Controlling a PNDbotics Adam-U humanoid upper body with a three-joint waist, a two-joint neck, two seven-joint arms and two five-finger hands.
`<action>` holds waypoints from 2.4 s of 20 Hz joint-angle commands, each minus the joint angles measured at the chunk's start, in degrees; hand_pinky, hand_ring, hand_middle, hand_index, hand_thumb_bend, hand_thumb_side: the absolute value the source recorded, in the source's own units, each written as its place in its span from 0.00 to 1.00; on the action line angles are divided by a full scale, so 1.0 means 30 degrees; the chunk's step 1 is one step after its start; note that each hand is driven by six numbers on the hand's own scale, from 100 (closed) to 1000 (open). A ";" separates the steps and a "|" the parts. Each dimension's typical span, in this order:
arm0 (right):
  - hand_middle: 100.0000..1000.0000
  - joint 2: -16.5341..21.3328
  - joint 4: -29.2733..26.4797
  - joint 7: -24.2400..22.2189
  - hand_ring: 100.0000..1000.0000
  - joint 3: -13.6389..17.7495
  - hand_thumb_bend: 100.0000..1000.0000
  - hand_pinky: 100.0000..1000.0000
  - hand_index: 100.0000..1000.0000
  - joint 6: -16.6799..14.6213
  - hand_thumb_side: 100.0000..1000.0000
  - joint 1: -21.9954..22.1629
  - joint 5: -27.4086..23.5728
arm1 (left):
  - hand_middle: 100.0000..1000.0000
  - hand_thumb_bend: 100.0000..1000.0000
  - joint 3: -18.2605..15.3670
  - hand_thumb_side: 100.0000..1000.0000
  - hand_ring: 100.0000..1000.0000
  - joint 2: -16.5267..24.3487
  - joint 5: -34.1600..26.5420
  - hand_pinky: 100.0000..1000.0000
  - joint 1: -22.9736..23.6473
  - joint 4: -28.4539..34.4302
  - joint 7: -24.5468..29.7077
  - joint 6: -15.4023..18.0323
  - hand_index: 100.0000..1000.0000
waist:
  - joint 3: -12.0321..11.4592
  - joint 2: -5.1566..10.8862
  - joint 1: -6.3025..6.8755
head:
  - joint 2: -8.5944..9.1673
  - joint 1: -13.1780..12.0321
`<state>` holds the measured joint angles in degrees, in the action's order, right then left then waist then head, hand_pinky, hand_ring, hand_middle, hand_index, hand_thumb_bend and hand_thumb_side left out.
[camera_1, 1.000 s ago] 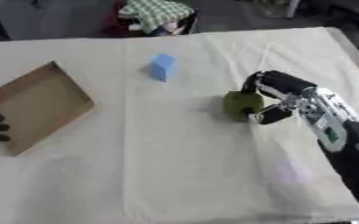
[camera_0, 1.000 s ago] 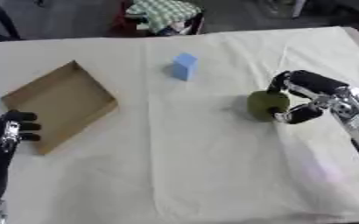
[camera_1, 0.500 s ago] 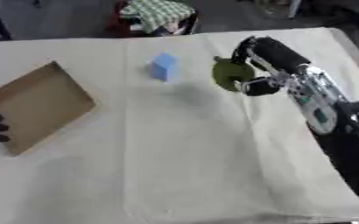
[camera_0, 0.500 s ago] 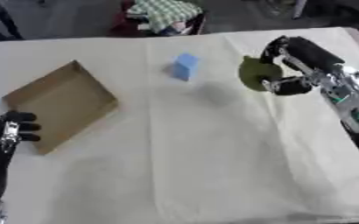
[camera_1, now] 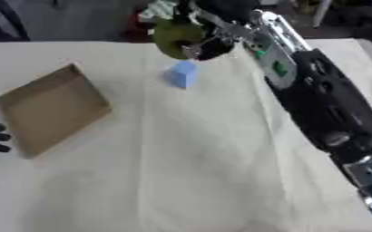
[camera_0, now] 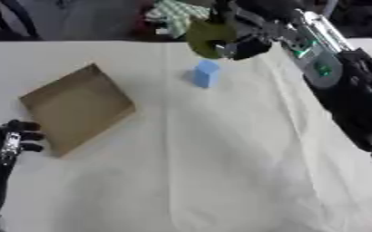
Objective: Pick up objects on the table and place them in the box.
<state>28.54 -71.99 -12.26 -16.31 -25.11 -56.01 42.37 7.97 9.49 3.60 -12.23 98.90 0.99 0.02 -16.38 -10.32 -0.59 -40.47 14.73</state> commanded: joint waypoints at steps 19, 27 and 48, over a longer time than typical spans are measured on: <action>0.34 -0.5918 0.8140 -0.0949 0.57 0.1760 0.00 0.61 0.36 -0.1899 0.00 -0.1741 0.5077 | 0.56 0.00 0.0836 0.71 0.58 -0.1124 -0.1256 0.51 -0.2027 0.2308 0.0992 0.0183 0.61 | -0.4713 -0.0403 0.0375 | 0.1023 0.4043; 0.38 -0.7240 0.7616 -0.0495 0.60 0.1146 0.00 0.63 0.41 -0.3023 0.00 -0.1475 0.6612 | 0.55 0.00 0.0476 0.69 0.58 -0.1135 -0.1657 0.52 -0.2170 0.3718 0.0536 0.0042 0.61 | -0.4937 -0.0374 0.0319 | 0.0945 0.4359; 0.83 -0.3914 0.7545 -0.1066 0.77 0.3019 0.24 0.74 0.92 -0.0838 0.39 -0.2094 0.2938 | 0.56 0.00 0.0418 0.70 0.58 -0.0814 -0.1656 0.52 -0.2019 0.3813 0.0729 -0.0077 0.61 | -0.3756 -0.0429 0.0164 | 0.1083 0.3677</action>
<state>14.46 -47.90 -15.42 -7.93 -28.44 -60.73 52.54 9.72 5.98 -1.42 -17.94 109.51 3.12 -0.20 -27.41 -12.38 -0.33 -37.93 26.11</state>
